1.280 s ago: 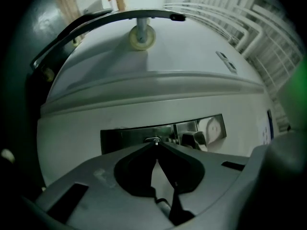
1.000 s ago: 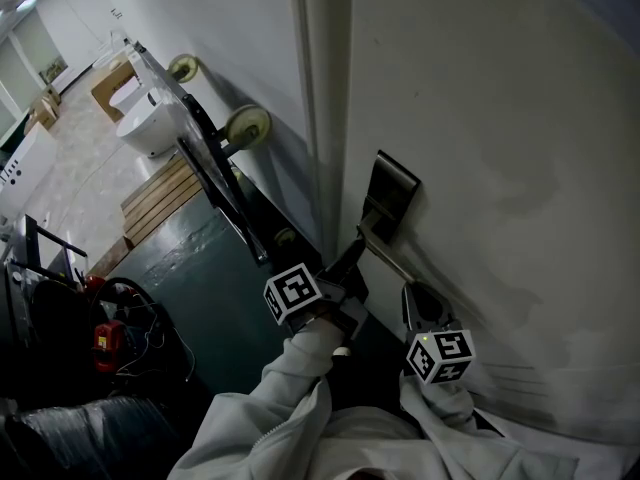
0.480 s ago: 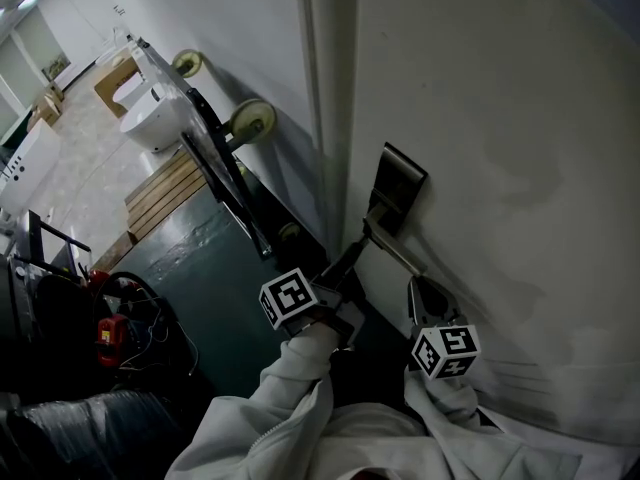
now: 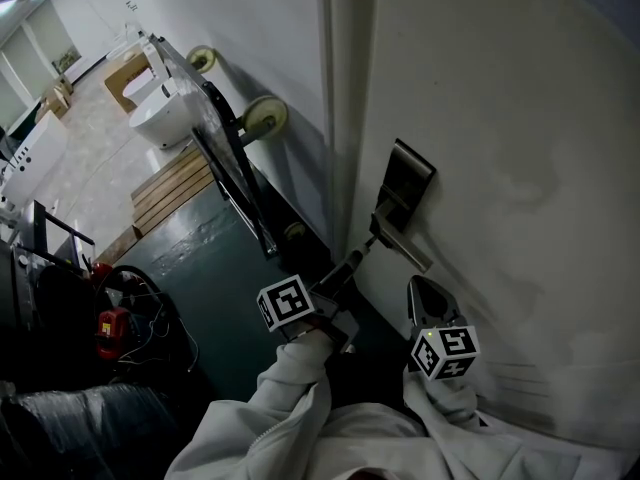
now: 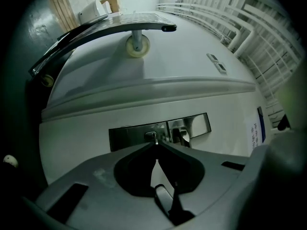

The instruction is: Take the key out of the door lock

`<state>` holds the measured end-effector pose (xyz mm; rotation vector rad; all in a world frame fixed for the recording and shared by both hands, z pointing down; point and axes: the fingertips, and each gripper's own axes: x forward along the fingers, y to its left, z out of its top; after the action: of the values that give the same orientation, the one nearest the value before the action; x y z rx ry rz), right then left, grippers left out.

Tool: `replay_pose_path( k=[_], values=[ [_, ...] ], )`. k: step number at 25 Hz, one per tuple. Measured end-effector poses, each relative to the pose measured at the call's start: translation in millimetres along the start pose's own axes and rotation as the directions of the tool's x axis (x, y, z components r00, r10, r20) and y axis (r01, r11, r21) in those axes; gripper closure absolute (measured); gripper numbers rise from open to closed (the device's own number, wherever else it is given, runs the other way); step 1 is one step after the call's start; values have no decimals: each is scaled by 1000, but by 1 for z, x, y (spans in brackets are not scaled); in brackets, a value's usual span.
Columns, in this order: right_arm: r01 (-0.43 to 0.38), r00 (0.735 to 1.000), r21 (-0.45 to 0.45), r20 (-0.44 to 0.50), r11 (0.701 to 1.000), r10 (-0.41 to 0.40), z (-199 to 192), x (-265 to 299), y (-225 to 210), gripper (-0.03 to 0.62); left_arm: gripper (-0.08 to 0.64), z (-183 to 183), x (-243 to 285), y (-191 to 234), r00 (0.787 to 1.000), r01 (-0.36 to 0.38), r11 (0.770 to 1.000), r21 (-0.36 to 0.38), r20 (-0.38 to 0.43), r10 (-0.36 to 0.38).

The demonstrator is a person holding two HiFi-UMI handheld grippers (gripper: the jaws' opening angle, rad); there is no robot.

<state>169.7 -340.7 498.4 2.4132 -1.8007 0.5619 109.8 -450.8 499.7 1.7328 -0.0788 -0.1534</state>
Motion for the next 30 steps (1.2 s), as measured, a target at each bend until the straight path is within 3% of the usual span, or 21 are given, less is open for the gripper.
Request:
replay_pose_path(
  k=[8, 13, 18, 21, 25, 30],
  values=[
    [-31, 999, -3, -7, 1000, 31, -1, 0, 7, 540, 535, 7, -22, -2, 1000, -32, 979, 202, 5, 31],
    [-73, 997, -15, -13, 997, 73, -1, 5, 17, 540, 535, 19, -41, -1, 998, -61, 959, 278, 42, 52],
    [-128, 992, -41, -21, 991, 127, 3, 11, 30, 540, 535, 28, -59, -4, 993, -96, 919, 383, 94, 64],
    [-154, 988, -52, -27, 987, 153, 2, 13, 36, 540, 535, 31, -67, -10, 989, -135, 864, 485, 117, 89],
    [-186, 982, -62, -36, 981, 184, 1, 14, 44, 540, 535, 31, -79, -14, 978, -210, 749, 629, 147, 152],
    [-218, 976, -77, -43, 973, 215, 1, 14, 49, 540, 535, 29, -99, -4, 948, -316, 619, 719, 213, 237]
  ],
)
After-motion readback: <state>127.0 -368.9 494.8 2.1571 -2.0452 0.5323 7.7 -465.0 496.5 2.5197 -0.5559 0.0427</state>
